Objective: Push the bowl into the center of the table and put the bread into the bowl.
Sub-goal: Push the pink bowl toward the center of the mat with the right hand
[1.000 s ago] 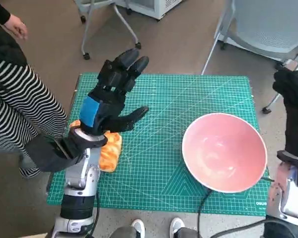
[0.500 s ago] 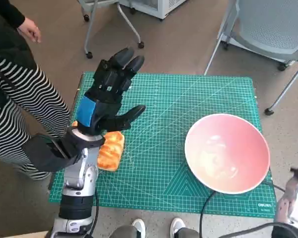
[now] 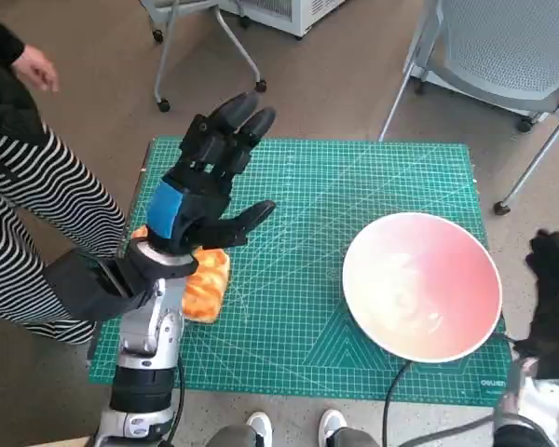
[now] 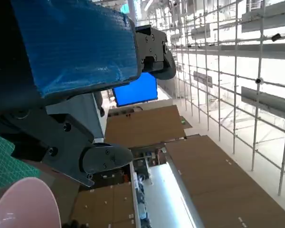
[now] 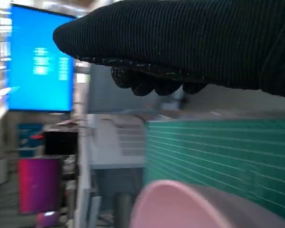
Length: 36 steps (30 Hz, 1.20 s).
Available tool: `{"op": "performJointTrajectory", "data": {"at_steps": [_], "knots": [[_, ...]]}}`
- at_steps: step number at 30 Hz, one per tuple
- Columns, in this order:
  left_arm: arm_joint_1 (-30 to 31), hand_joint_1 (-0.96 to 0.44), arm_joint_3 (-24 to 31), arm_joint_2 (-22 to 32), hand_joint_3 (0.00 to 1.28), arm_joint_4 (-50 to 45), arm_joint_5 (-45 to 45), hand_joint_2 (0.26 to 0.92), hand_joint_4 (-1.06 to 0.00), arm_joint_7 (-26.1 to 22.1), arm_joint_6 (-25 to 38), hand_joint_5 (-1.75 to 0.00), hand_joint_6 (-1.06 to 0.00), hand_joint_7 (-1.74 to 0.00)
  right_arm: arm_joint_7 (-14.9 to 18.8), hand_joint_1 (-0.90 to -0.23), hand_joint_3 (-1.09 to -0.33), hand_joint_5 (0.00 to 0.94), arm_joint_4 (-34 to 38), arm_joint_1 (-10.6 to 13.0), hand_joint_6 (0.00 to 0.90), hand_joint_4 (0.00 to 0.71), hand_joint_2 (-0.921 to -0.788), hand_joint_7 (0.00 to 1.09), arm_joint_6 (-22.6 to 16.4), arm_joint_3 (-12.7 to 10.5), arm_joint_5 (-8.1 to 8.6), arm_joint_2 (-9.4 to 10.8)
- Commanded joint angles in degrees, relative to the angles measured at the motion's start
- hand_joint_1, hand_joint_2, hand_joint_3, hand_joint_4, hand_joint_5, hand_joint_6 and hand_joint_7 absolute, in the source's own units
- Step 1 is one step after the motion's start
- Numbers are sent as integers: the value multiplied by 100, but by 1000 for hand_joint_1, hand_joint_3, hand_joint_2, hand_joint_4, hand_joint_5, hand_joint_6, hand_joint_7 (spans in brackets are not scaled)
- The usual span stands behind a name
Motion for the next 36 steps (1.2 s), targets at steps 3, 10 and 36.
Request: {"op": "performJointTrajectory", "data": {"at_steps": [3,10,36], "knots": [[84,-189,31,93,441,-204,-78,777,-81,-39,64,-280,1,-572,224,-568,-854,6,553,-110,153,184,-921,391,44,52,159,278],[129,-186,41,131,429,-270,-81,783,-88,-42,108,-265,1,-571,409,-582,-831,6,718,-296,162,189,-921,375,38,57,304,545],[405,-189,103,329,341,-545,-86,820,-139,17,183,-189,1,-550,817,-536,-875,0,704,-1255,160,149,-921,364,289,373,451,1105]]}}
